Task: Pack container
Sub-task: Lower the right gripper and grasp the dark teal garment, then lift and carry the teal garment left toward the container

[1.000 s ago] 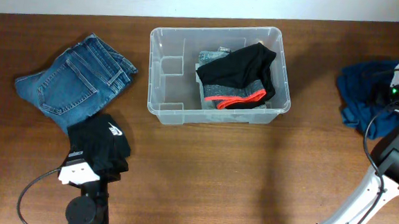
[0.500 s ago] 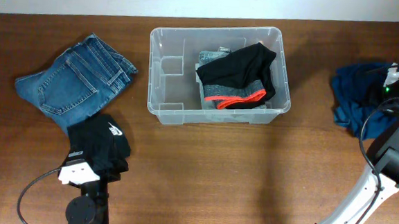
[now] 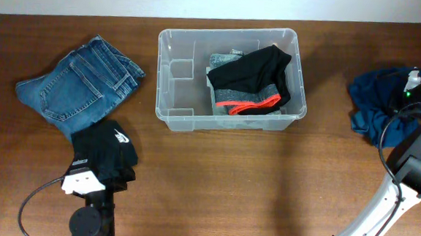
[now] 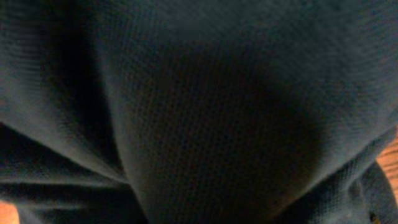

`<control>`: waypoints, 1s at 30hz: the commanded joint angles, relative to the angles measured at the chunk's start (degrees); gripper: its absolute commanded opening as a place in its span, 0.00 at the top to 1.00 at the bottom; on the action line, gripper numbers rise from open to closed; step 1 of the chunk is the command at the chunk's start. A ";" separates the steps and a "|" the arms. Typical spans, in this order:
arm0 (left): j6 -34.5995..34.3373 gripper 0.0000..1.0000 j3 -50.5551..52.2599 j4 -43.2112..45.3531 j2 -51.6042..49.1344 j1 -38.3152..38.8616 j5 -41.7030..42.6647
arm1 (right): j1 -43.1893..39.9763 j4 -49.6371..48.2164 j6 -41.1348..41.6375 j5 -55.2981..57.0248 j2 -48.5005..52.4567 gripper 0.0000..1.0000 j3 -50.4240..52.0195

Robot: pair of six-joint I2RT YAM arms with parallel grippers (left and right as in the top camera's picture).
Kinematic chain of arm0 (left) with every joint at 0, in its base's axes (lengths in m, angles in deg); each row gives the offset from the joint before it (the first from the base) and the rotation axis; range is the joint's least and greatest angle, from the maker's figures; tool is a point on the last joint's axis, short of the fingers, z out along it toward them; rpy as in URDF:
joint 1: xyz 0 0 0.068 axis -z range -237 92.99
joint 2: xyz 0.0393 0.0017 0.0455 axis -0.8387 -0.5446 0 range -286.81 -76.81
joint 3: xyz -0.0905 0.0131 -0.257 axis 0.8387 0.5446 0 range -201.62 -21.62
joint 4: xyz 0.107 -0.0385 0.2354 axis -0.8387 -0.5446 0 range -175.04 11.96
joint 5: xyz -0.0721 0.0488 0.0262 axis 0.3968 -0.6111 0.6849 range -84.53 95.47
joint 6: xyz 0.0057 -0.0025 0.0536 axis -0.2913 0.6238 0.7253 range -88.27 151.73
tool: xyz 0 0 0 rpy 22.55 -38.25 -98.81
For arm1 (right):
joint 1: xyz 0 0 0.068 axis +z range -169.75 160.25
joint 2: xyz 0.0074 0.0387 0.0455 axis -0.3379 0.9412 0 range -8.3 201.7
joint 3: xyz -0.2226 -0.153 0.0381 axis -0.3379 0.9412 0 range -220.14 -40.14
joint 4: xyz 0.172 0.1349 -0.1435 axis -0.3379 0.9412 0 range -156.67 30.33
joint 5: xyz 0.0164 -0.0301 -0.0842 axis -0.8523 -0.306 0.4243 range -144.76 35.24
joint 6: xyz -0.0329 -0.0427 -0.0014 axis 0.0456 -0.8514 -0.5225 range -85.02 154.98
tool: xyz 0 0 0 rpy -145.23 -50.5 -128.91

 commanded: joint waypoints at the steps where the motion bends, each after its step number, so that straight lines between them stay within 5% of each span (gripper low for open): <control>1: 0.70 0.01 0.37 0.13 0.48 -0.28 0.00 | 2.08 0.96 -0.33 -4.66 4.68 0.96 2.08; 8: 0.72 0.01 0.37 0.11 0.48 -0.28 0.00 | 2.08 5.20 -0.35 -6.12 4.66 0.96 -5.60; 20: 0.70 0.01 0.37 0.11 0.48 -0.28 0.00 | 3.74 15.56 5.07 -8.74 4.55 0.96 -33.29; 30: 0.72 0.01 0.37 0.13 0.48 -0.28 0.00 | 11.06 21.27 6.99 -8.68 4.33 0.96 -38.91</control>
